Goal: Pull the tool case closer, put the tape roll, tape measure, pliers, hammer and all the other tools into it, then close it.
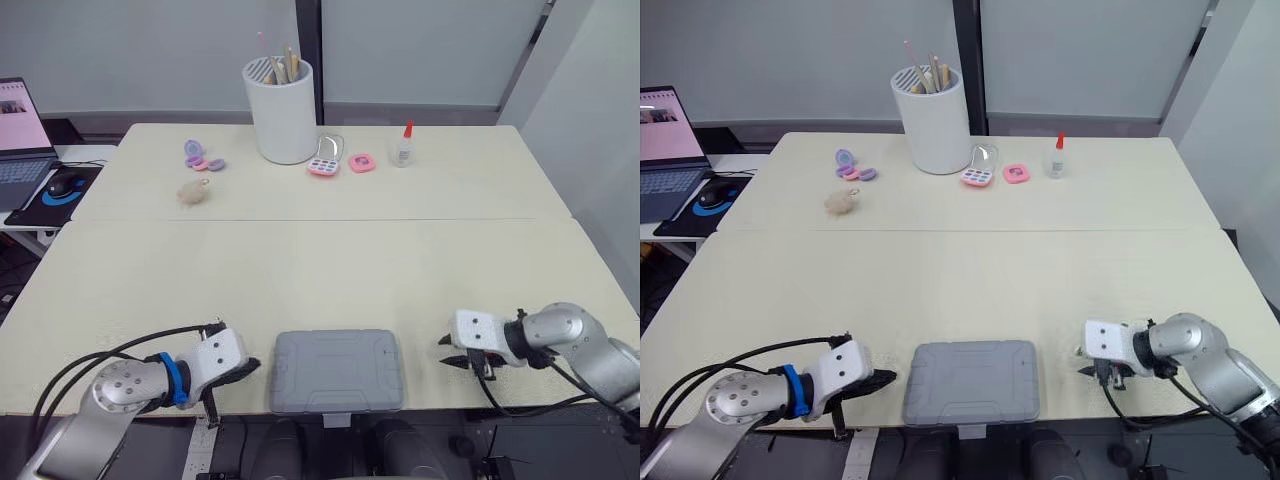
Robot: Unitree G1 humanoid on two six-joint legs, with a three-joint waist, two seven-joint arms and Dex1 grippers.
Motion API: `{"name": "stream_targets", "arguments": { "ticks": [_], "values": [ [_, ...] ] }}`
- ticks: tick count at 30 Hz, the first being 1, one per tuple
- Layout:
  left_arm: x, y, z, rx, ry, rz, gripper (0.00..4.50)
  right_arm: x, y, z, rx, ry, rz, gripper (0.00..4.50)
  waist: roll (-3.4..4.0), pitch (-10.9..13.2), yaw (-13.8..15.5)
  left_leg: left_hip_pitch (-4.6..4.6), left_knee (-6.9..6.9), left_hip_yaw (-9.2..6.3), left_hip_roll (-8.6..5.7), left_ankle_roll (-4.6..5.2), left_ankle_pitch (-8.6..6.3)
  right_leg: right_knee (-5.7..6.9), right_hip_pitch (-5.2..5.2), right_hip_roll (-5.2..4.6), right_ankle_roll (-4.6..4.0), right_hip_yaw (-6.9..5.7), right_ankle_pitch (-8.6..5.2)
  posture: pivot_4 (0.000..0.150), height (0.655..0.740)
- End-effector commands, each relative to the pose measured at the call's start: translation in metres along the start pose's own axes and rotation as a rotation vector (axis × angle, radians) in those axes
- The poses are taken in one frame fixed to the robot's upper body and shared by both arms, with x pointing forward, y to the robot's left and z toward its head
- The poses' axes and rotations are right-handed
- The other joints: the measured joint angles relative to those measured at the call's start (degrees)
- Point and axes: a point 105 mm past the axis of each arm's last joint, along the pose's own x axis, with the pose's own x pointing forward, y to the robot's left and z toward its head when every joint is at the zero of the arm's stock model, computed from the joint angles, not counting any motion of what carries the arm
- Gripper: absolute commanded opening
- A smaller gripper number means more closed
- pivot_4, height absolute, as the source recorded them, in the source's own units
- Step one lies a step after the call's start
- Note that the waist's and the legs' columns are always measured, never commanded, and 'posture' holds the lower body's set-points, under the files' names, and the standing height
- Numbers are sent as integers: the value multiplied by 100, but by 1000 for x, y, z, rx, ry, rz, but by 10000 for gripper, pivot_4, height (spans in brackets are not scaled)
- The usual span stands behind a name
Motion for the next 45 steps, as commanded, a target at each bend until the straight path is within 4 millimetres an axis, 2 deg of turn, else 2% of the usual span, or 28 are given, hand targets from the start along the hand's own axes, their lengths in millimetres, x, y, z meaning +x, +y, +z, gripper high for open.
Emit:
{"name": "stream_targets", "arguments": {
  "ticks": [1, 4, 5, 12, 20, 25, 28, 31, 34, 36, 37, 39, 41, 45],
  "values": [
    [7, -3, 8, 29, -6, -5, 0, 8, 4, 11, -71, 1, 5, 6683, 0, 0, 7, 0, 2, -2, -1, 0, 0, 0, 2, 0, 0, -2, 0, 1500, 7400],
    [19, -9, 12, 17, -27, -15, 0, 18, 11, 20, -43, -32, 34, 708, 0, 0, 13, 2, 3, -2, -4, 0, 0, 0, 8, -2, -1, -2, 0, 1500, 7400],
    [23, -11, 13, 14, -30, -17, 0, 20, 12, 22, -41, -39, 38, 318, 0, 0, 13, 3, 5, -2, -4, 0, 0, 0, 11, -2, -4, -2, 3, 1500, 7400],
    [39, -12, 23, -2, -57, 3, 0, 32, 16, 46, -18, -122, 37, 318, -2, 0, 36, 4, 11, -12, -11, 0, 0, 0, 21, -2, -6, -10, 4, 1500, 7400],
    [40, -14, 20, -12, -48, 3, 0, 31, 14, 42, -9, -106, 27, 318, -3, 0, 36, 8, 12, -15, -11, 0, 0, 0, 25, -4, -9, -12, 5, 1500, 7400],
    [36, -9, 13, -18, -29, 16, 0, 30, 7, 41, 1, -106, 7, 318, -3, -1, 34, 9, 13, -15, -11, 0, 0, 1, 26, -4, -9, -11, 6, 1500, 7400],
    [33, -3, 11, -13, -22, 34, 0, 28, 3, 37, 16, -93, -13, 318, -3, -1, 34, 11, 13, -15, -10, 0, 0, 2, 26, -4, -10, -11, 6, 1500, 7400],
    [22, 9, 6, -11, -15, 76, 0, 15, -8, 24, 28, -51, -55, 318, -3, -1, 34, 11, 13, -15, -9, 0, 0, 2, 27, -4, -10, -11, 6, 1500, 7400],
    [-3, 28, 9, -17, -65, 132, 0, -11, -29, 13, 20, -30, -132, 318, -3, 0, 31, 12, 14, -14, -9, 0, 0, 2, 27, -7, -12, -12, 7, 1500, 7400],
    [-20, 44, 10, -28, -91, 176, 0, -27, -40, 13, 28, -74, -164, 318, -3, 0, 28, 13, 14, -13, -8, 0, 0, 3, 27, -10, -15, -12, 9, 1500, 7400],
    [-32, 57, 8, -28, -91, 214, 3720, -40, -47, 16, 31, -119, -184, 4562, -3, 0, 28, 16, 14, -14, -8, 0, 0, 3, 29, -10, -16, -13, 9, 1500, 7400],
    [-53, 79, 5, -45, -102, 286, 9174, -63, -59, 29, 50, -224, -222, 8526, -2, 1, 16, 18, 14, -14, -6, 0, 0, 4, 29, -6, -16, -14, 9, 1500, 7400],
    [-64, 89, 4, -59, -119, 312, 15384, -77, -64, 36, 62, -279, -243, 13201, -2, 1, 12, 19, 13, -15, -4, 0, 0, 5, 29, -1, -17, -14, 8, 1500, 7400],
    [-81, 108, 12, -102, -183, 355, 28494, -98, -79, 39, 60, -305, -341, 22670, -3, 1, 20, 18, 13, -10, -9, 0, 0, 3, 33, -13, -21, -13, 11, 1500, 7400]
  ]
}}
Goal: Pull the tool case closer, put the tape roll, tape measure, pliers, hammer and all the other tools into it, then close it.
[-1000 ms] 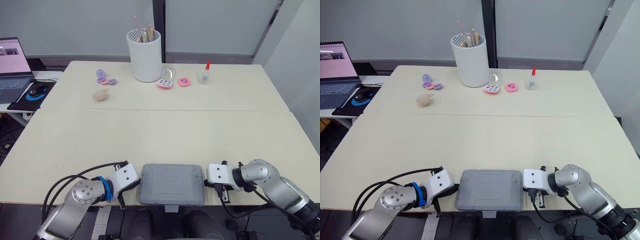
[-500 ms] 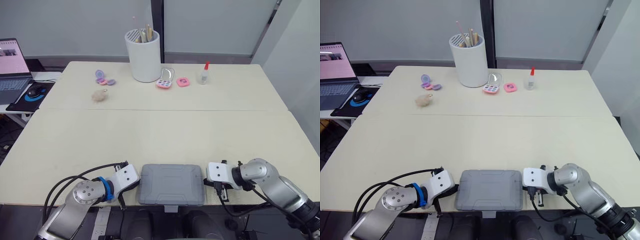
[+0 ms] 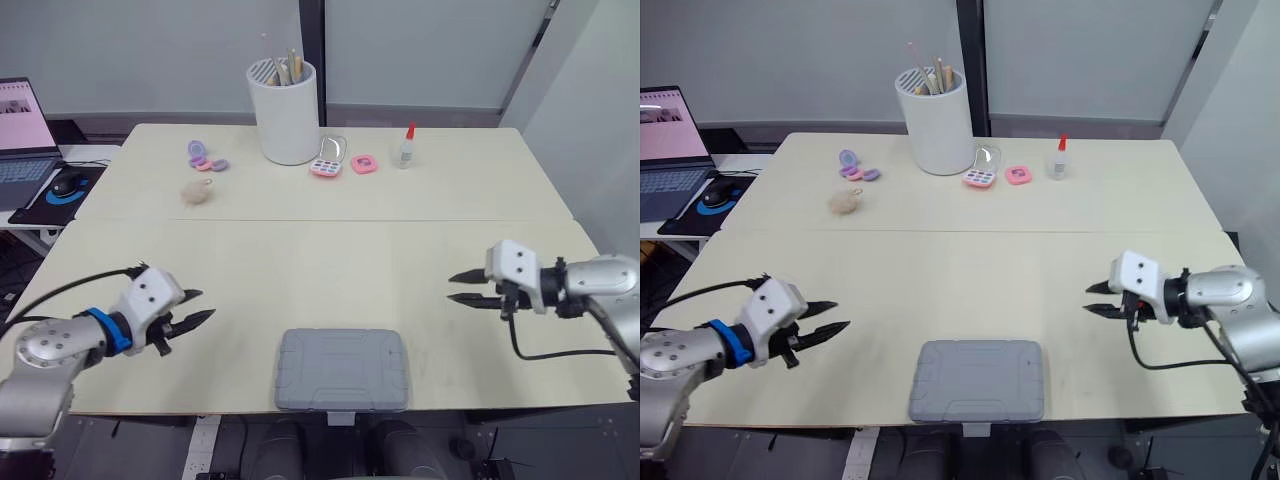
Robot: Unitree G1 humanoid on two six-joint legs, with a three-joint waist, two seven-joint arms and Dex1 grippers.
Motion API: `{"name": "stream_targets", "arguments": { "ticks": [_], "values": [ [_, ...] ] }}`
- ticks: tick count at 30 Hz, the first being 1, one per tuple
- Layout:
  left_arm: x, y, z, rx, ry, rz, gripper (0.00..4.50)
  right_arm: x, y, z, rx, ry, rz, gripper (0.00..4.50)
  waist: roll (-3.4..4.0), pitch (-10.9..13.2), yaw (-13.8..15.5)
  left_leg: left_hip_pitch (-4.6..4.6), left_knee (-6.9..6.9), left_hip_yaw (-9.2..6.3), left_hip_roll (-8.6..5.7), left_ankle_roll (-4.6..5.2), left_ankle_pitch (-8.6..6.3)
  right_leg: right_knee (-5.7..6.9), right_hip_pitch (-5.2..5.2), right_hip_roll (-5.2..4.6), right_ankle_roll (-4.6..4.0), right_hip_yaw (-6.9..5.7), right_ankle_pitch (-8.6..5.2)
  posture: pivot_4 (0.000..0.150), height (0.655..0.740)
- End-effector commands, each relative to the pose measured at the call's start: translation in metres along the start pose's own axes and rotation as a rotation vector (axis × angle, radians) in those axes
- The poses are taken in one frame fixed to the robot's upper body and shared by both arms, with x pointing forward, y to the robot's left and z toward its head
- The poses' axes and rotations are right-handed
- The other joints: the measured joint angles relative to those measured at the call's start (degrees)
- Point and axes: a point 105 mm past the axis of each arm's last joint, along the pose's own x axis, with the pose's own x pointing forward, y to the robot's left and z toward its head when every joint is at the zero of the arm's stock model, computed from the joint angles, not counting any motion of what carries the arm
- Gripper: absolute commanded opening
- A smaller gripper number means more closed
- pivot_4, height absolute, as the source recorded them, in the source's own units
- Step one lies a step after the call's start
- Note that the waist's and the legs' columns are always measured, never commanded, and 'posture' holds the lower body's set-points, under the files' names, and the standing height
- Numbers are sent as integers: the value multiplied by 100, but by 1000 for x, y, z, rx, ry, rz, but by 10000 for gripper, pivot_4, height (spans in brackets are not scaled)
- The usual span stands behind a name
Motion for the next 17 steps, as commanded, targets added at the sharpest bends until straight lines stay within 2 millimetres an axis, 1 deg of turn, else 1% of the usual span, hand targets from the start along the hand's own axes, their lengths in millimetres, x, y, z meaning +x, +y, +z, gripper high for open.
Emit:
{"name": "stream_targets", "arguments": {
  "ticks": [1, 3, 5, 7, 8, 12, 17],
  "values": [
    [-9, 18, 16, -30, -71, 35, 31827, -14, -18, 14, -10, -53, -93, 25312, -1, 1, 1, -1, 1, 1, -2, 0, 0, 0, 0, -4, 0, 0, 0, 1500, 7400],
    [-8, 23, 18, -31, -76, 40, 38519, -17, -24, 15, -6, -60, -130, 30335, -2, 1, 1, -2, 2, 1, -3, 0, 0, 0, -1, -6, 0, 0, 1, 1500, 7400],
    [-6, 24, 18, -30, -75, 38, 44917, -17, -26, 12, 2, -56, -147, 36163, -2, 1, 1, -1, 1, 1, -2, 0, 0, 1, -1, -6, -1, -1, 2, 1500, 7400],
    [-4, 28, 17, -28, -76, 54, 45000, -16, -26, 10, 9, -55, -164, 43127, -2, 1, 1, -1, 0, 0, -1, 0, 0, 2, -1, -4, -3, 0, 2, 1500, 7400],
    [-3, 31, 17, -25, -76, 71, 45000, -14, -27, 8, 10, -55, -173, 44570, -2, 1, -1, -2, 0, 0, 0, 0, 0, 2, -2, -4, -3, -1, 2, 1500, 7400],
    [2, 44, 18, -5, -67, 152, 45000, -12, -29, 7, 20, -58, -215, 44570, -2, 1, -3, -1, 2, 1, 0, 0, 0, 5, -3, -1, -3, 1, 3, 1500, 7400],
    [6, 51, 12, 25, -32, 177, 45000, -12, -35, 4, 11, -45, -243, 44570, -1, 1, -5, -2, 1, 5, -1, 0, 0, 5, -4, -1, -3, 3, 3, 1500, 7400]
  ]
}}
